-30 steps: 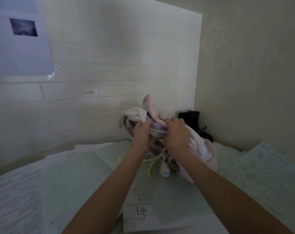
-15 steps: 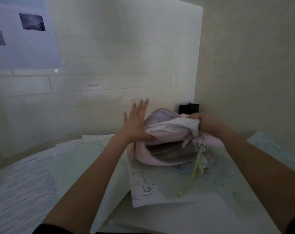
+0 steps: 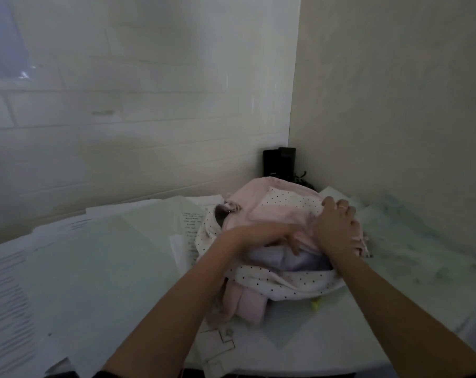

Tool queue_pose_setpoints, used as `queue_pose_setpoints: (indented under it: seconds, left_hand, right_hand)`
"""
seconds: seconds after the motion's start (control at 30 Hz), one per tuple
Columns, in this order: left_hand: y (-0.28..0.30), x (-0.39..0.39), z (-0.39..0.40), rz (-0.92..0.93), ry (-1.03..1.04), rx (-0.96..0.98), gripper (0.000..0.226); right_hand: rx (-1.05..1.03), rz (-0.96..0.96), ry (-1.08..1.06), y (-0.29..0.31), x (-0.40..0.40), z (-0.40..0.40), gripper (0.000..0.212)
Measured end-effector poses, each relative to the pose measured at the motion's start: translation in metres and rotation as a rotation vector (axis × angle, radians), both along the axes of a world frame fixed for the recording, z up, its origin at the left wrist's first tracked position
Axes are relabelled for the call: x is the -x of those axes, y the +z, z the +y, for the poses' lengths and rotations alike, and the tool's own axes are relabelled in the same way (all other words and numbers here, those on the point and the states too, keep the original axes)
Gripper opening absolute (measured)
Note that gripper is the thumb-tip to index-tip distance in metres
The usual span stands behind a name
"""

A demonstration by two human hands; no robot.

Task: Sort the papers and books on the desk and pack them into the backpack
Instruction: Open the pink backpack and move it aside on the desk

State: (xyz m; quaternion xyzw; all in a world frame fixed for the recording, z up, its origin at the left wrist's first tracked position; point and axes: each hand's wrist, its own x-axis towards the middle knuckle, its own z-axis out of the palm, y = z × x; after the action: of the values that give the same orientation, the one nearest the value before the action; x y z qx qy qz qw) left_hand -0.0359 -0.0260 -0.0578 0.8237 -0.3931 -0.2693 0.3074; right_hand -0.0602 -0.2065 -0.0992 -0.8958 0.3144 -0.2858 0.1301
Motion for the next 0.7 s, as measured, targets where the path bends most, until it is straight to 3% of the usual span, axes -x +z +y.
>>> queue_pose_setpoints:
  seconds: [0.07,0.13,0.27,0.37,0.47,0.57,0.63,0.7]
  left_hand:
    - [-0.003,-0.011,-0.011,-0.244,0.232,0.349,0.024]
    - [-0.006,-0.021,-0.030,-0.450,0.312,0.436,0.029]
    - [-0.019,-0.029,-0.081,-0.796,0.025,0.042,0.051]
    - [-0.043,-0.022,-0.098,-0.811,-0.052,-0.030,0.053]
    - [-0.065,-0.026,-0.097,-0.770,0.069,0.132,0.047]
    - [-0.067,-0.032,-0.094,-0.680,0.157,0.249,0.041]
    - [-0.068,-0.034,-0.092,-0.645,0.203,0.289,0.039]
    - [-0.070,-0.033,-0.091,-0.648,0.235,0.305,0.038]
  right_hand:
    - [-0.017,-0.046,-0.083,-0.016,0.001,0.009,0.040]
    - [0.034,-0.029,-0.095,-0.026,-0.003,0.010,0.040]
    - [0.038,-0.057,-0.013,-0.024,-0.007,-0.003,0.032]
    - [-0.003,-0.055,0.016,-0.023,-0.004,-0.017,0.026]
    - [-0.026,0.056,0.069,-0.015,0.003,-0.023,0.028]
    - [0.027,0.307,0.187,-0.005,0.003,-0.025,0.032]
    - [-0.086,0.392,0.291,0.000,0.001,-0.029,0.028]
    - [-0.187,0.355,0.374,-0.001,-0.001,-0.032,0.025]
